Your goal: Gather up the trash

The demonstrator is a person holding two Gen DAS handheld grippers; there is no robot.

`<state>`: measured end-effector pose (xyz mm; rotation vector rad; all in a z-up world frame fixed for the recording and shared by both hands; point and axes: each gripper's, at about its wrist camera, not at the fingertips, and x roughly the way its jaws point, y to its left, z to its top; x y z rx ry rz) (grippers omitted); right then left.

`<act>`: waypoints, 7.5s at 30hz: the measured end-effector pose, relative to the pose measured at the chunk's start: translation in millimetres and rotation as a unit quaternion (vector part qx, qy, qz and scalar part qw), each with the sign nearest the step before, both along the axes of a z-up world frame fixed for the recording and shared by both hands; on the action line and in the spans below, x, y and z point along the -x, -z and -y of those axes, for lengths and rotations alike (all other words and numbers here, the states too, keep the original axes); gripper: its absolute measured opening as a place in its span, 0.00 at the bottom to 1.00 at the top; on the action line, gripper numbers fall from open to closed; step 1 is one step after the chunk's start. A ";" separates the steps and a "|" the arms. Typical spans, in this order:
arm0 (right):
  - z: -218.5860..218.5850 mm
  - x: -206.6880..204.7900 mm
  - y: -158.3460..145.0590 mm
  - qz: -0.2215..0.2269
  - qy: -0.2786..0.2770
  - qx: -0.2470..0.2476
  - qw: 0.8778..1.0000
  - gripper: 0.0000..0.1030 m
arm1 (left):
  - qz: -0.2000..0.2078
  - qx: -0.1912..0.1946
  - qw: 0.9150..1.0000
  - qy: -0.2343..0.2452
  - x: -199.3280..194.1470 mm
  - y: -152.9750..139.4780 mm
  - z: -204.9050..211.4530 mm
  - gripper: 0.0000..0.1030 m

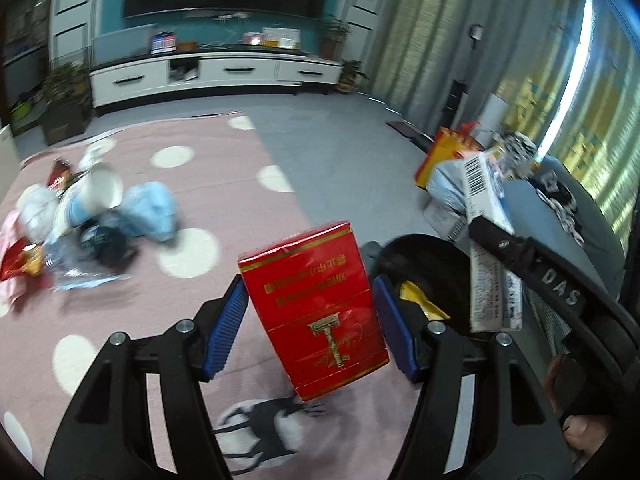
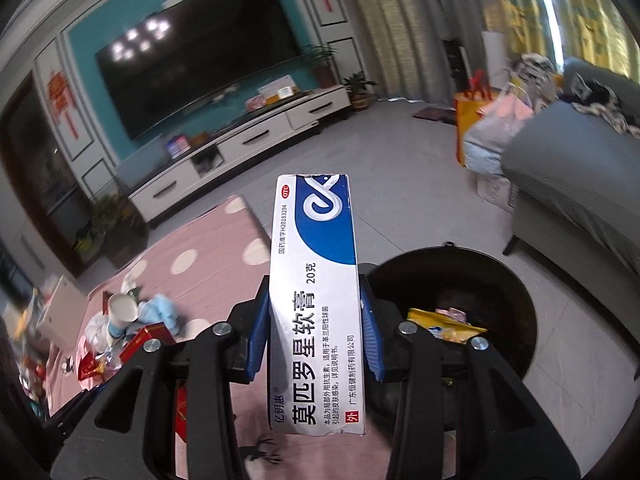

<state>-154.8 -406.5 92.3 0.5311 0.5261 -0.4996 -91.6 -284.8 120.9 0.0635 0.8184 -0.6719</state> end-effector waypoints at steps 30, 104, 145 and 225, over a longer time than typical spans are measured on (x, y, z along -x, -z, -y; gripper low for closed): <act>98.7 52.6 62.5 -0.045 0.142 -0.108 0.983 0.40 | -0.096 -0.032 0.984 0.144 11.4 72.4 139.3 0.63; -87.4 -129.1 16.5 -0.059 -0.144 -0.048 0.987 0.88 | -0.053 0.004 0.955 -0.293 -163.2 43.0 -315.3 0.96; -287.8 -307.1 51.9 -0.232 -0.246 0.262 0.904 0.93 | -0.090 0.075 0.948 -0.296 -159.2 60.7 -327.5 0.33; 57.0 33.4 21.3 -0.063 0.153 -0.003 0.986 0.94 | -0.050 0.010 0.997 0.057 -4.3 43.4 69.8 0.33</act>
